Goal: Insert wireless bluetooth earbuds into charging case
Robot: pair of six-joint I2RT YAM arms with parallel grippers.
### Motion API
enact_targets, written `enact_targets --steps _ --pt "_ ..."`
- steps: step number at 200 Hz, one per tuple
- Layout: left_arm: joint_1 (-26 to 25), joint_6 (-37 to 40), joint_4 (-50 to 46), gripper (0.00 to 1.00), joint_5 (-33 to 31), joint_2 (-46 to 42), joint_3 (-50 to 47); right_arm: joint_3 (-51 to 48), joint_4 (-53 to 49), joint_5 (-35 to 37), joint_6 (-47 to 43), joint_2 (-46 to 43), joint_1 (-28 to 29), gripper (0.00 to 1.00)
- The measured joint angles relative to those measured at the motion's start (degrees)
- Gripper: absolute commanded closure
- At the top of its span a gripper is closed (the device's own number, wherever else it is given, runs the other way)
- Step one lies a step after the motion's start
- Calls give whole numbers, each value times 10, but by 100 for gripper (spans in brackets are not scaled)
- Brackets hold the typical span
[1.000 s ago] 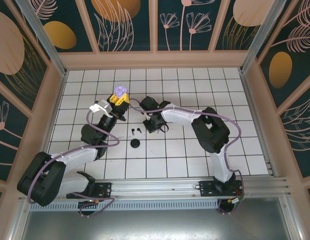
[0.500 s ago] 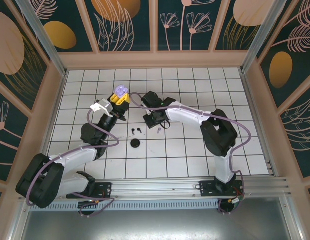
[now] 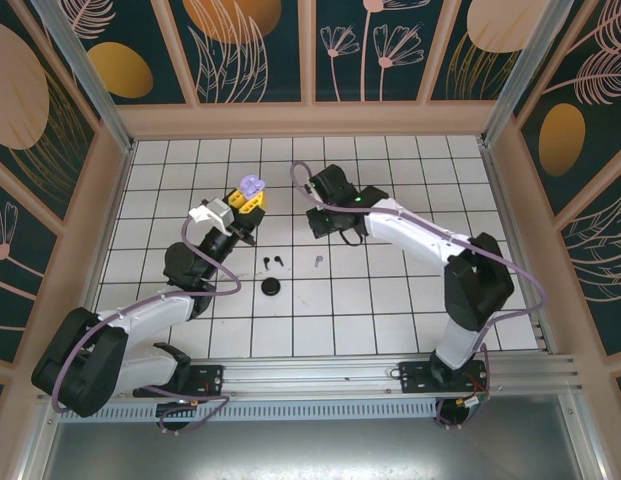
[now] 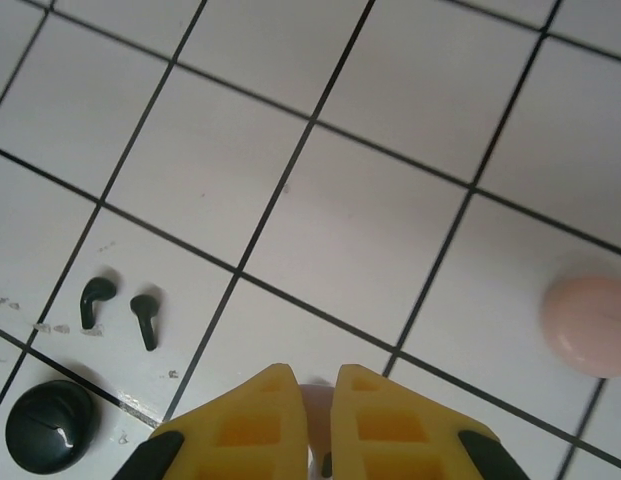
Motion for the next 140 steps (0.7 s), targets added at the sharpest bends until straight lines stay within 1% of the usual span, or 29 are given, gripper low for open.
enact_targets --steps 27,51,97,140 --pt "0 10 -27 100 36 2 20 -2 5 14 0 -45 -10 89" --pt "0 18 -42 100 54 8 28 -1 10 24 -1 -86 -9 89" --pt "0 38 -77 100 71 28 36 6 21 26 -5 -141 -9 89" --pt "-3 41 -80 100 70 64 38 6 57 17 -19 -189 0 89"
